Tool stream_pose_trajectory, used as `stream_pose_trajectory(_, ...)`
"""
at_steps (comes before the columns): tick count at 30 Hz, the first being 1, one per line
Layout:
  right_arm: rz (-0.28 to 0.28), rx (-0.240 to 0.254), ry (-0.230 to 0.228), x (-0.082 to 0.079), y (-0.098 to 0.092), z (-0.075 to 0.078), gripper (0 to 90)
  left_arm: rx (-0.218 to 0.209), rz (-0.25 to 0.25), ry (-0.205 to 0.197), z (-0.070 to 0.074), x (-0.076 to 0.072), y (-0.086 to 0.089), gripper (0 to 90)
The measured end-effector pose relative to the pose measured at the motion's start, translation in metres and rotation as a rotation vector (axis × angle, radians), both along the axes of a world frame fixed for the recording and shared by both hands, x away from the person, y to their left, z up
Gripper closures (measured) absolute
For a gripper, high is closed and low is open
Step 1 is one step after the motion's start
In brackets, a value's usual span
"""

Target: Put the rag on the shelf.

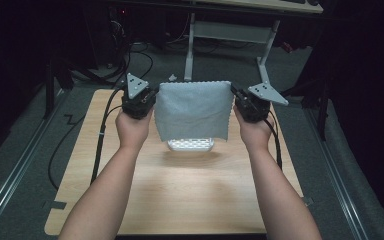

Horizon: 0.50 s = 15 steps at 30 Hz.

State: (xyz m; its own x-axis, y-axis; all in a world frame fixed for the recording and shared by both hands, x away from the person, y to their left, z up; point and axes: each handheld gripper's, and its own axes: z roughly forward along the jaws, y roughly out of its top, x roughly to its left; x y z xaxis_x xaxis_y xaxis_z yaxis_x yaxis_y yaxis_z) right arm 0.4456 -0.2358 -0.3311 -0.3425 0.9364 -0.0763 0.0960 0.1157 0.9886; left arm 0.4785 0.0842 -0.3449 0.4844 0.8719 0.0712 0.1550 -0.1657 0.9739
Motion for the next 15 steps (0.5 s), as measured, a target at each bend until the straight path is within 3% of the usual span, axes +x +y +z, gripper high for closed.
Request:
stream_pose_trajectory(2, -0.008, -0.02, 0.017, 0.009, 0.0, 0.0, 90.0, 0.033, 0.009, 0.019, -0.004, 0.008, -0.004, 88.7)
stream_pose_trajectory(5, -0.02, -0.051, 0.03, 0.018, 0.003, 0.0, 90.0, 0.046, 0.015, 0.031, -0.008, 0.016, -0.004, 88.8)
stream_pose_trajectory(9, -0.033, -0.096, 0.078, 0.029, 0.008, -0.013, 90.0, 0.075, 0.027, 0.058, -0.016, 0.023, -0.003, 88.8)
stream_pose_trajectory(13, -0.03, -0.133, 0.102, 0.034, 0.011, -0.028, 90.0, 0.085, 0.02, 0.079, -0.027, 0.026, -0.002, 88.7)
stream_pose_trajectory(15, -0.025, -0.121, 0.113, 0.035, 0.009, -0.034, 90.0, 0.073, 0.008, 0.091, -0.032, 0.026, 0.0, 88.7)
